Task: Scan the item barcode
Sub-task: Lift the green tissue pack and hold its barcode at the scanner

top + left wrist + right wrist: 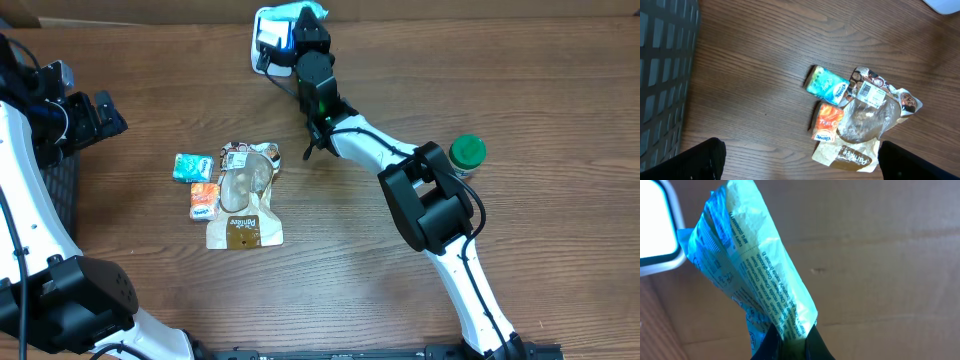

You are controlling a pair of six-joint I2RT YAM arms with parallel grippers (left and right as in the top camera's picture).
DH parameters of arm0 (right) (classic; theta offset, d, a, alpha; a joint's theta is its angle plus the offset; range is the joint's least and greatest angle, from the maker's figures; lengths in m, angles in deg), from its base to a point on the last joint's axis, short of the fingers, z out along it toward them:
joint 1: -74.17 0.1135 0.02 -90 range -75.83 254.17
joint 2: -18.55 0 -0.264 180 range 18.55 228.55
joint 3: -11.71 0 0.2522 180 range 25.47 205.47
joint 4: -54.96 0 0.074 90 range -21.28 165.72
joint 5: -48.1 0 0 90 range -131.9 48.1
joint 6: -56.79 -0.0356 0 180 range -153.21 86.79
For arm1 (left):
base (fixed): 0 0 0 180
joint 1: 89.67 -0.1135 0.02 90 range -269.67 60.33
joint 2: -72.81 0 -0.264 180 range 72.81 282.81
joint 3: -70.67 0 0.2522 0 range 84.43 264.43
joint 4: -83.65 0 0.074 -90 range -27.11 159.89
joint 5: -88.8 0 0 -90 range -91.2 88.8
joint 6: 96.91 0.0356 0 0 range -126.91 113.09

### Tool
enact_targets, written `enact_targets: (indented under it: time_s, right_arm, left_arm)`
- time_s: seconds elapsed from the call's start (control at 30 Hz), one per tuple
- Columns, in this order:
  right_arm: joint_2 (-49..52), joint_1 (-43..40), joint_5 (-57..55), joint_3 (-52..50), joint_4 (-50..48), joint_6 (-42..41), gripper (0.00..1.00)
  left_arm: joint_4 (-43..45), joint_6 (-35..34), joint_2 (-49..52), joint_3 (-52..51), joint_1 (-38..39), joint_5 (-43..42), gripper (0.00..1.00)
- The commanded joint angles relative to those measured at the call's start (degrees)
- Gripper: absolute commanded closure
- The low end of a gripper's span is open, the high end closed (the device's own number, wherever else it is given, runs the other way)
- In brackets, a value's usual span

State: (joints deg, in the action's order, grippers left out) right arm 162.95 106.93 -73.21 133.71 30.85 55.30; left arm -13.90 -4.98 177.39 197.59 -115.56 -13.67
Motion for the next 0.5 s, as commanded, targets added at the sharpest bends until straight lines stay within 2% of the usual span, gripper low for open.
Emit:
enact_targets:
  time_s: [0.0, 0.23, 0.3, 0.37, 0.4, 0.47]
  right_arm:
    - [0.28, -0.15, 1.07, 3.26, -0.63, -3.58, 0.96]
    - [0.28, 0.59, 1.49, 3.63, -0.70, -11.74, 0.96]
    - [-0.02, 1.03, 1.44, 4.22, -0.68, -18.05, 0.96]
    - [-1.44, 1.44, 1.42, 4.46, -0.61, -30.01, 0.96]
    - [-1.92, 1.60, 1.38, 4.46, -0.35, -33.42, 0.96]
    - [-4.37, 2.25, 1.40, 4.46, 4.15, -40.26, 0.96]
  left_arm:
    - [0.02, 1.07, 0.04, 0.11, 0.04, -0.66, 0.00]
    - [0.02, 1.07, 0.04, 0.11, 0.04, -0.66, 0.00]
    - [0.02, 1.07, 0.04, 0.11, 0.04, -0.66, 0.00]
    - [0.02, 1.07, 0.04, 0.11, 0.04, -0.66, 0.00]
    - [0.02, 1.07, 0.04, 0.11, 0.04, -0.68, 0.00]
    - [0.02, 1.07, 0.04, 0.11, 0.04, -0.66, 0.00]
